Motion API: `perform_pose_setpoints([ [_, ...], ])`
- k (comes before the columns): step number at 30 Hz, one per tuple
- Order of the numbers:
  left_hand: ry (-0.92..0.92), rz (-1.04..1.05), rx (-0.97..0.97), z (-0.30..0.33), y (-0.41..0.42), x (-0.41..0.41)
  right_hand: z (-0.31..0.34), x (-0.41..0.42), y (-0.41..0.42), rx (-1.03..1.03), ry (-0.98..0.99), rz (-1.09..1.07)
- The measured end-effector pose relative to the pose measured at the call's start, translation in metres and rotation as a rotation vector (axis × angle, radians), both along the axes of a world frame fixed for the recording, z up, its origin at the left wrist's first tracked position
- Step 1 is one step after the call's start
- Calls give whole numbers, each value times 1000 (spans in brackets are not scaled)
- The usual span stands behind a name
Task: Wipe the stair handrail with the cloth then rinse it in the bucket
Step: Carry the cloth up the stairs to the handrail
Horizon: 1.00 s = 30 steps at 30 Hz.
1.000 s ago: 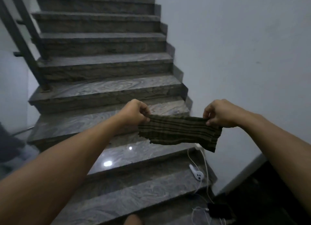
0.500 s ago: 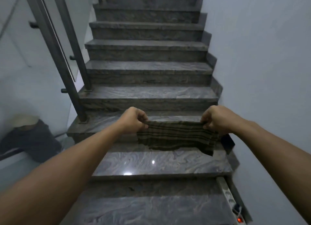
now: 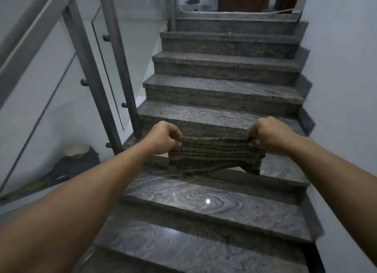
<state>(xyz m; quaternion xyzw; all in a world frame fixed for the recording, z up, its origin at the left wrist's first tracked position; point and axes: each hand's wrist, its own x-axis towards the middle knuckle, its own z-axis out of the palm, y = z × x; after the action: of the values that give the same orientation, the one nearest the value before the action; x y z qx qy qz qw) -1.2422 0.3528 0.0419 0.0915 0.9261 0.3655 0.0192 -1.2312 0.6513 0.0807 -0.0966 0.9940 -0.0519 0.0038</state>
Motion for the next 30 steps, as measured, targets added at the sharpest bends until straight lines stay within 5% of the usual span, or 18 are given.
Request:
perform_pose_setpoints([
  [30,8,196,52,267,9,-406,268,-447,-1,37,-48,119],
])
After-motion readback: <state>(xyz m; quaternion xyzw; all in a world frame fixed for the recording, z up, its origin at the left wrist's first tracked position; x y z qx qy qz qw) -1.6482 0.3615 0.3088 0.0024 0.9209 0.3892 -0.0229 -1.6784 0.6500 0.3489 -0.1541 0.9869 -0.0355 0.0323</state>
